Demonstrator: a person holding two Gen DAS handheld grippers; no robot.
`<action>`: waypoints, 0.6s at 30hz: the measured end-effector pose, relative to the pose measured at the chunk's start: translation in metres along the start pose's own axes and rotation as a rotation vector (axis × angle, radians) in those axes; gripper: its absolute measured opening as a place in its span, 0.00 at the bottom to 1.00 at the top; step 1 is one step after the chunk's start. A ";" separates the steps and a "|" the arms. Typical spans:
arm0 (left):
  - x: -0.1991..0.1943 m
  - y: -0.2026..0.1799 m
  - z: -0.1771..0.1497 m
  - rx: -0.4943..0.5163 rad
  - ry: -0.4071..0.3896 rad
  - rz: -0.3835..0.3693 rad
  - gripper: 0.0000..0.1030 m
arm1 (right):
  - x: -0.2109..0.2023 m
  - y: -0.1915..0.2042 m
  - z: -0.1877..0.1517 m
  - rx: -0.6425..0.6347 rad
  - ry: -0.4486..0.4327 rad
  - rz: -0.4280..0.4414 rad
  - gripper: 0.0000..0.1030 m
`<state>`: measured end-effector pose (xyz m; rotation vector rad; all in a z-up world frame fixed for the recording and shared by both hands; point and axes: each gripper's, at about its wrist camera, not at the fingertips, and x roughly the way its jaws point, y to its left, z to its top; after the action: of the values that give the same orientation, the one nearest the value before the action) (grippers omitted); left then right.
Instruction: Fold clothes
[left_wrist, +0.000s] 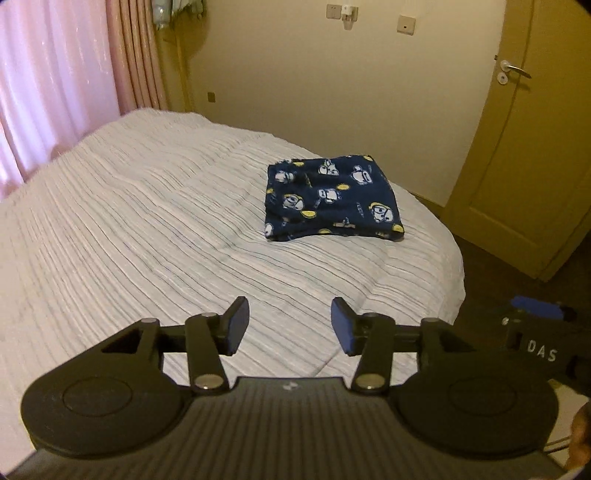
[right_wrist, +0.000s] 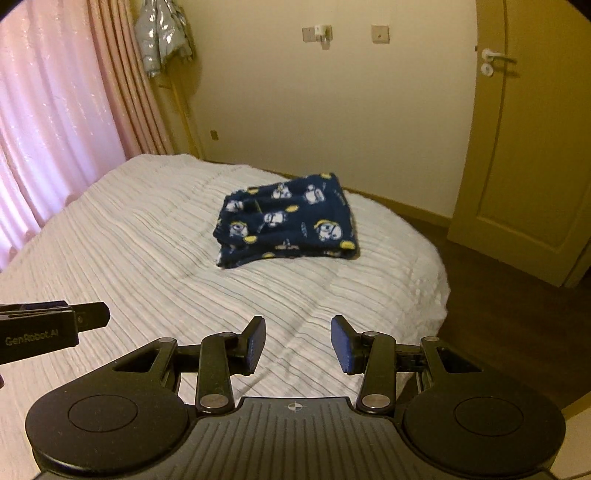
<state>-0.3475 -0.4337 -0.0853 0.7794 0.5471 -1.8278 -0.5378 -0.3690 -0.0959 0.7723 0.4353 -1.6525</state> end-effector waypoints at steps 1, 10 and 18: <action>-0.006 -0.001 -0.001 0.002 0.000 0.004 0.53 | -0.007 0.002 -0.001 -0.006 -0.007 -0.008 0.42; -0.041 -0.020 -0.011 0.065 0.015 0.017 0.66 | -0.042 0.004 -0.012 -0.011 -0.026 -0.089 0.42; -0.052 -0.032 -0.002 0.059 0.008 0.002 0.76 | -0.059 -0.014 -0.009 0.040 0.023 -0.042 0.42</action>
<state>-0.3630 -0.3878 -0.0480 0.8270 0.4997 -1.8466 -0.5440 -0.3178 -0.0634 0.8175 0.4391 -1.6973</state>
